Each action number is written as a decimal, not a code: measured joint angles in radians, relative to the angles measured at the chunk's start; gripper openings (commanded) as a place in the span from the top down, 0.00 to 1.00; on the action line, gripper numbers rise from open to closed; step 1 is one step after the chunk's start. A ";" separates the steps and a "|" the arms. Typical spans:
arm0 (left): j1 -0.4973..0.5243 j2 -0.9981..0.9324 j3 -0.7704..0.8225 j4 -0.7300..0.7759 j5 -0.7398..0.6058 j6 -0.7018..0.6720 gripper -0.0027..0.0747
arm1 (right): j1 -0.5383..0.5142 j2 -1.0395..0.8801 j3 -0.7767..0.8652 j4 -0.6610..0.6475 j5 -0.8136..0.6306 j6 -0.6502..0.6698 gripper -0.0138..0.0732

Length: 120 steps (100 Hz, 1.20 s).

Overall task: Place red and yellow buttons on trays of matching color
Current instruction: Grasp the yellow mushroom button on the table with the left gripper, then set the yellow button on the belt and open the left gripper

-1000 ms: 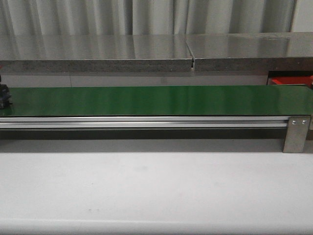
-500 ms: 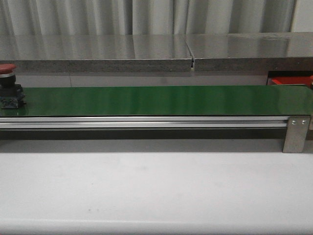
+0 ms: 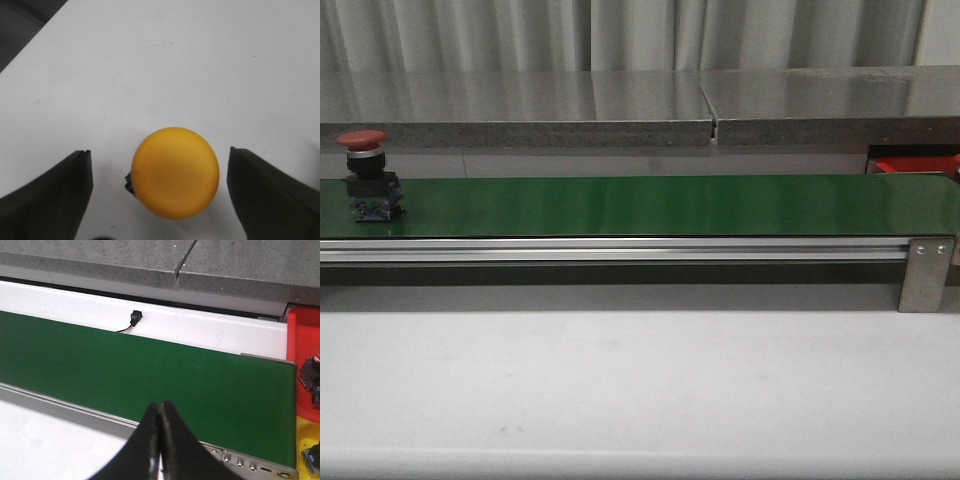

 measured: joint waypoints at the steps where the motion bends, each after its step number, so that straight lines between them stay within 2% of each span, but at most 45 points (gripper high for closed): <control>1: 0.000 -0.001 0.000 0.000 0.000 0.000 0.33 | 0.000 0.000 0.000 0.000 0.000 0.000 0.93; 18: 0.000 0.005 0.000 0.000 -0.012 0.000 0.54 | 0.000 0.000 0.000 0.000 0.000 0.000 0.93; 30: 0.000 0.005 0.000 0.000 -0.019 0.000 0.63 | 0.000 0.000 0.000 0.000 0.000 -0.003 0.93; 77: 0.000 -0.007 0.000 -0.002 -0.010 0.000 0.64 | 0.000 0.000 0.000 0.000 0.000 -0.002 0.93; 96: 0.000 -0.102 0.033 0.000 -0.007 0.000 0.64 | 0.000 0.000 0.000 0.000 0.000 0.000 0.93; 120: 0.000 -0.268 0.161 0.000 -0.032 0.000 0.66 | 0.000 0.000 0.000 0.000 0.000 0.000 0.93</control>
